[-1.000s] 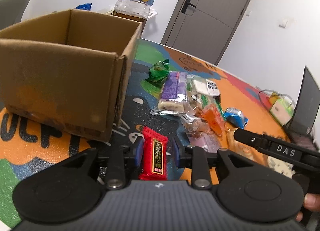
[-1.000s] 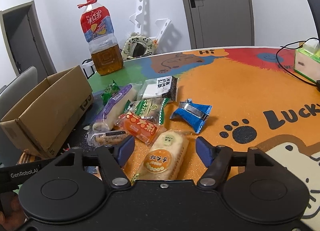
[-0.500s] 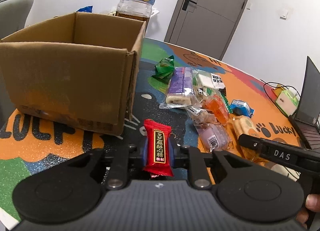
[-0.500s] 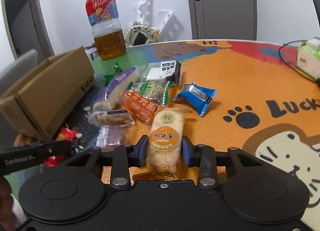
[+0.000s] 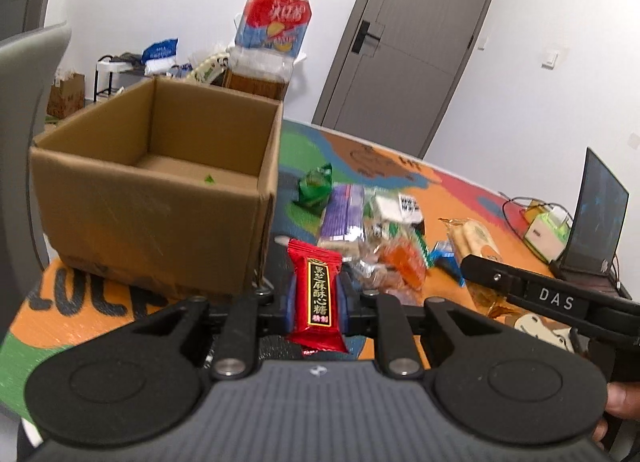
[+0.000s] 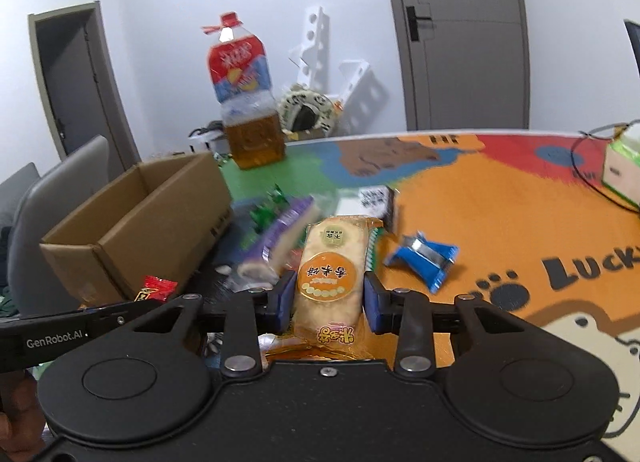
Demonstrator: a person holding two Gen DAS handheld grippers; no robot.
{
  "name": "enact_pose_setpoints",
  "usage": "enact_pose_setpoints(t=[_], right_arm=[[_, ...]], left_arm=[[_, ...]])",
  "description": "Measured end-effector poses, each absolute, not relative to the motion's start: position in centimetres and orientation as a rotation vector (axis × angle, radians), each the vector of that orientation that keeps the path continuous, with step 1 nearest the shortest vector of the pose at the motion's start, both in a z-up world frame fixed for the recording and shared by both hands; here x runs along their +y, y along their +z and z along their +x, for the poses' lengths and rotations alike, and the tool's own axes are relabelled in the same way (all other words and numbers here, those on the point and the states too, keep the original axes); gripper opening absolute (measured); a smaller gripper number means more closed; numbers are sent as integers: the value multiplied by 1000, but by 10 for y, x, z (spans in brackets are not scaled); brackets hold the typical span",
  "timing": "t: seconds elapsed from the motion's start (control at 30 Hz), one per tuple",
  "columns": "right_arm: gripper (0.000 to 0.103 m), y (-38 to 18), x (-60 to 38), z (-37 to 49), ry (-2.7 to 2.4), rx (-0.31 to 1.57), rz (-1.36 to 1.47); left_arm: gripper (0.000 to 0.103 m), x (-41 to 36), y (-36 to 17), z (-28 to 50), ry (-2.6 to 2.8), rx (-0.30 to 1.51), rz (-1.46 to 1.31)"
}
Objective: Organize snacks
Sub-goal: 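Carry both snacks over the cardboard box and open both tools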
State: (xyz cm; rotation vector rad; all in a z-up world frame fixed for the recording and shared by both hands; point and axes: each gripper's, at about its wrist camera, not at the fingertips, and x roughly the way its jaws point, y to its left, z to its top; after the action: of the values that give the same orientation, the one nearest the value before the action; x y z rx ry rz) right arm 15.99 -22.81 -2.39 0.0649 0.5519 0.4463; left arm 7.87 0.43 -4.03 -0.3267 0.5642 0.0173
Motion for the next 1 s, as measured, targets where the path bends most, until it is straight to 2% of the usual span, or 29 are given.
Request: enact_pose_setpoints(t=[0.63,1.0], right_arm=[[36,15,-187,142,563,452,49],[36,27,-152,149,608,400,29]], left_arm=[[19,27,4,53,58,440,-342],[19,66,17,67,108,392,-352]])
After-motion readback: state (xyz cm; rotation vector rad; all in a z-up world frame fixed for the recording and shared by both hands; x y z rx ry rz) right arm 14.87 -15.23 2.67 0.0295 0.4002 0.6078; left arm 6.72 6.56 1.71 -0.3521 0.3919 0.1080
